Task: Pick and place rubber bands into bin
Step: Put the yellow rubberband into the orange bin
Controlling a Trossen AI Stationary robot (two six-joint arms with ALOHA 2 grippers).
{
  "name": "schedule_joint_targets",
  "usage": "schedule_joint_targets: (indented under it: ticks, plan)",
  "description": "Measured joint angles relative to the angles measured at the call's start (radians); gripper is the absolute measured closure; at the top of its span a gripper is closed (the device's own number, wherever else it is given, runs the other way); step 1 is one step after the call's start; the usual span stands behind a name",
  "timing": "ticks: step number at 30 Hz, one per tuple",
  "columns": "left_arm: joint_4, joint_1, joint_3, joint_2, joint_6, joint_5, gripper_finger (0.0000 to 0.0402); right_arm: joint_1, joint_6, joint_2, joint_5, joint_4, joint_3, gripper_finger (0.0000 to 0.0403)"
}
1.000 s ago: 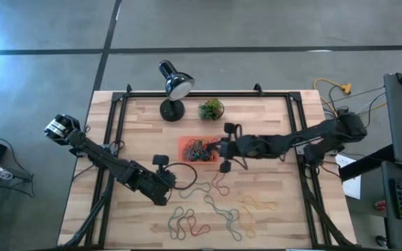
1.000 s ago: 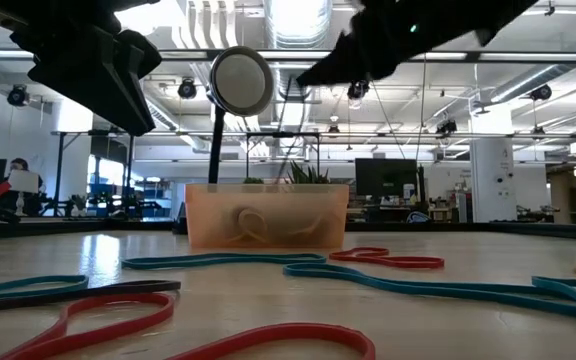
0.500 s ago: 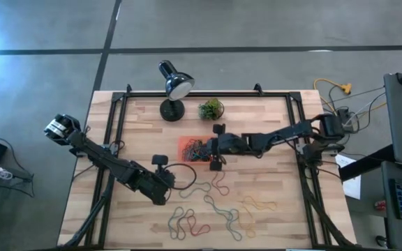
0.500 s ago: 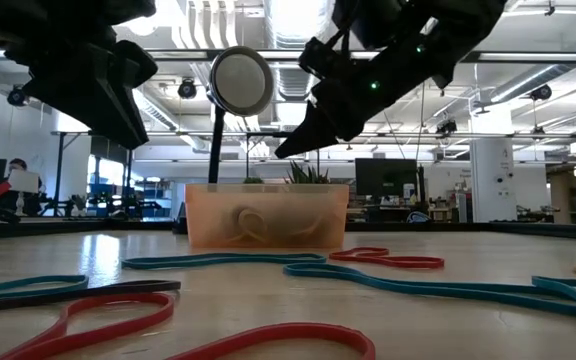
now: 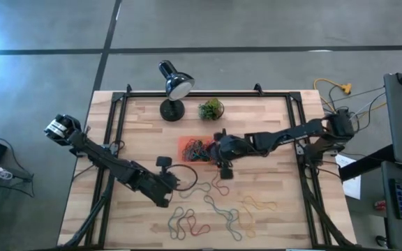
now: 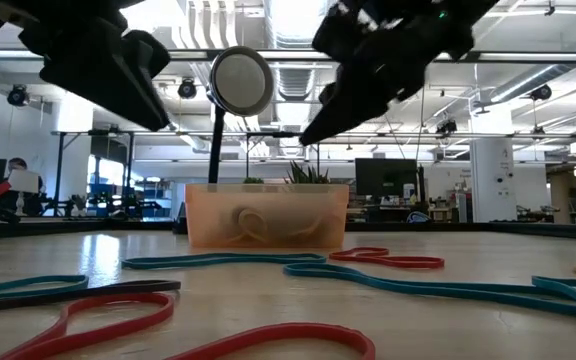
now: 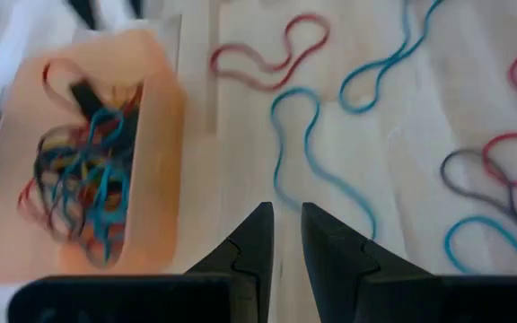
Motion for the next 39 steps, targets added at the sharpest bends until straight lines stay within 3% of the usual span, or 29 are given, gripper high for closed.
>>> schedule_joint_targets:
  ticks: [7, 17, 22, 27, 39]
  plan:
    - [0.16, 0.0, -0.008, 0.065, 0.073, 0.005, 0.0356, 0.146, 0.113, -0.021, -0.106, -0.098, -0.005, 0.0299]
    - [0.169, 0.001, -0.005, 0.129, 0.119, 0.005, 0.0356, 0.381, 0.39, -0.017, -0.098, -0.23, -0.007, 0.0322]
    - [0.17, 0.003, -0.005, 0.129, 0.122, 0.005, 0.0356, 0.462, 0.438, -0.012, -0.024, -0.316, -0.009, 0.0332]
    - [0.175, 0.003, -0.004, 0.128, 0.117, 0.005, 0.0356, 0.511, 0.461, -0.006, 0.102, -0.381, -0.01, 0.0327]
    - [0.195, 0.003, -0.004, 0.128, 0.116, 0.005, 0.0356, 0.523, 0.449, 0.115, 0.076, -0.379, -0.013, 0.0287]
